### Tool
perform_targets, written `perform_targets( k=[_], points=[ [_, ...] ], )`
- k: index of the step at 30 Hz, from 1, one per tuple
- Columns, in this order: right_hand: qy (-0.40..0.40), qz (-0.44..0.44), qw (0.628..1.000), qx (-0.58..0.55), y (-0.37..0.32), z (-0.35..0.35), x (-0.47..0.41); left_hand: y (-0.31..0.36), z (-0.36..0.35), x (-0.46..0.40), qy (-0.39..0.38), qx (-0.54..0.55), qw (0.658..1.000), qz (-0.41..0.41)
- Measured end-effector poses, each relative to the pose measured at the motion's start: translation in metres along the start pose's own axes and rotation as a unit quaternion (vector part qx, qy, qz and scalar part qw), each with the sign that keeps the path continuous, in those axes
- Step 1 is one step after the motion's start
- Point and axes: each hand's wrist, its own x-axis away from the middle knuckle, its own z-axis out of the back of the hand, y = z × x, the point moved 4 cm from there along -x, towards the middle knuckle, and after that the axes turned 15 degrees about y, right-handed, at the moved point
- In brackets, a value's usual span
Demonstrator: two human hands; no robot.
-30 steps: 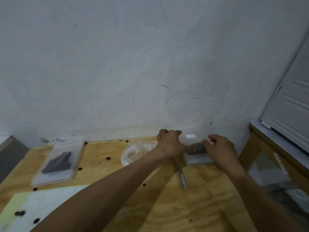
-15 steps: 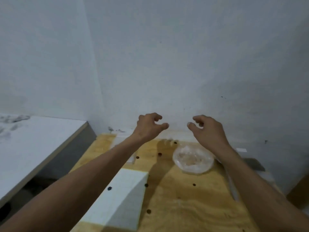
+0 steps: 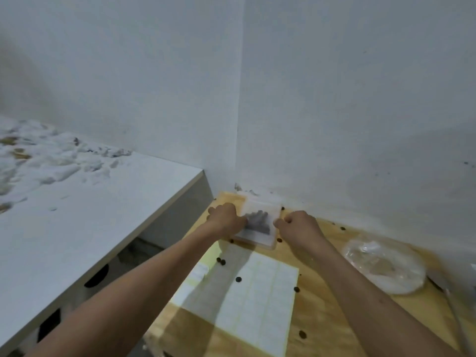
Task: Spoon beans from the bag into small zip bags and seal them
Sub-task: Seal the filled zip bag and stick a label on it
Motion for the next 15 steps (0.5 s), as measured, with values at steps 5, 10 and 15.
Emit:
perform_targets(
  k=[5, 10, 15],
  points=[
    [0.025, -0.054, 0.995, -0.084, 0.003, -0.018, 0.0, -0.003, -0.005, -0.001, 0.03, 0.083, 0.996, -0.003],
    [0.053, -0.087, 0.976, -0.19, -0.003, -0.002, -0.002, 0.001, 0.011, 0.005, 0.072, 0.241, 0.968, 0.012],
    [0.035, -0.056, 0.96, -0.272, -0.024, 0.015, 0.006, 0.007, 0.039, 0.018, 0.089, 0.398, 0.913, 0.018]
  ],
)
